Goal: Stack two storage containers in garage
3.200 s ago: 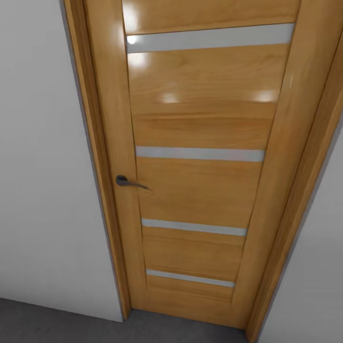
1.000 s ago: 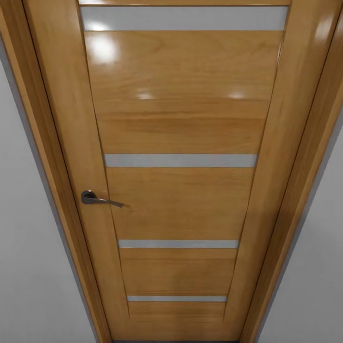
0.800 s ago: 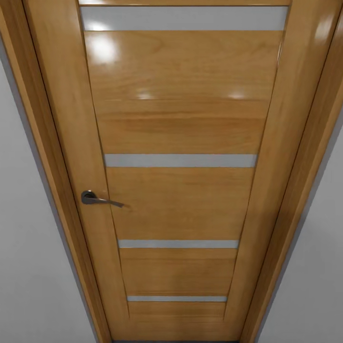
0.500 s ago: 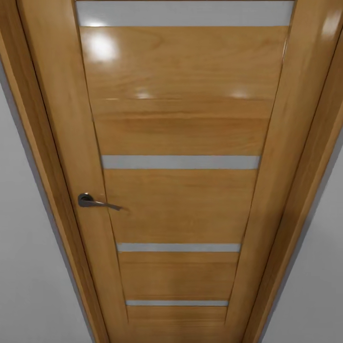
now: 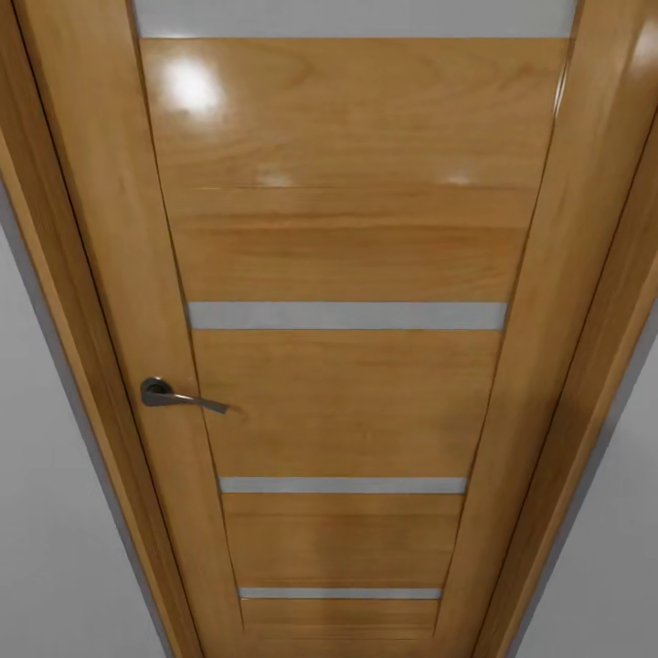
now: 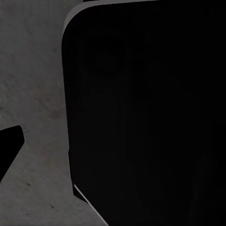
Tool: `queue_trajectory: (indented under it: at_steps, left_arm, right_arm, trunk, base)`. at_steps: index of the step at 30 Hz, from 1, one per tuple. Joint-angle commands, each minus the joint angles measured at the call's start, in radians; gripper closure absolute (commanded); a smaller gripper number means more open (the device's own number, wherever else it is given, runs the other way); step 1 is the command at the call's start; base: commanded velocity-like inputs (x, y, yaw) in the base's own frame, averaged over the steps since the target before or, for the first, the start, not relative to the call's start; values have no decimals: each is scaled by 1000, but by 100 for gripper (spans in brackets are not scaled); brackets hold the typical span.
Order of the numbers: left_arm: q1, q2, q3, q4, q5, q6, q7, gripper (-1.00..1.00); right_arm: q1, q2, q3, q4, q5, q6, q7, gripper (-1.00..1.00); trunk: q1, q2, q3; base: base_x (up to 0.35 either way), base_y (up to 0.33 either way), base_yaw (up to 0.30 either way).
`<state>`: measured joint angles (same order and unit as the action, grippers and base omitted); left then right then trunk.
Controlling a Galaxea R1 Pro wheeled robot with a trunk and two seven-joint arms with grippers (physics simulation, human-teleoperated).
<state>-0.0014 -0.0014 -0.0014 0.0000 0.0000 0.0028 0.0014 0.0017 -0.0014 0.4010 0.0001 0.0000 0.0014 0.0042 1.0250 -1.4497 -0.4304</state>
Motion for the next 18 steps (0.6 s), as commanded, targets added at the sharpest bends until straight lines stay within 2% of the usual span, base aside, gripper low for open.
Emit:
queue_trajectory:
  at_steps: [1, 18]
  left_arm:
    - [0, 0, 0, 0, 0, 0, 0, -100]
    - [0, 0, 0, 0, 0, 0, 0, -100]
  right_arm:
    - [0, 0, 4, 0, 0, 0, 0, -100]
    - [0, 0, 4, 0, 0, 0, 0, -100]
  trunk:
    - [0, 0, -1]
    - [0, 0, -1]
  base:
    - [1, 0, 0]
    - [0, 0, 0]
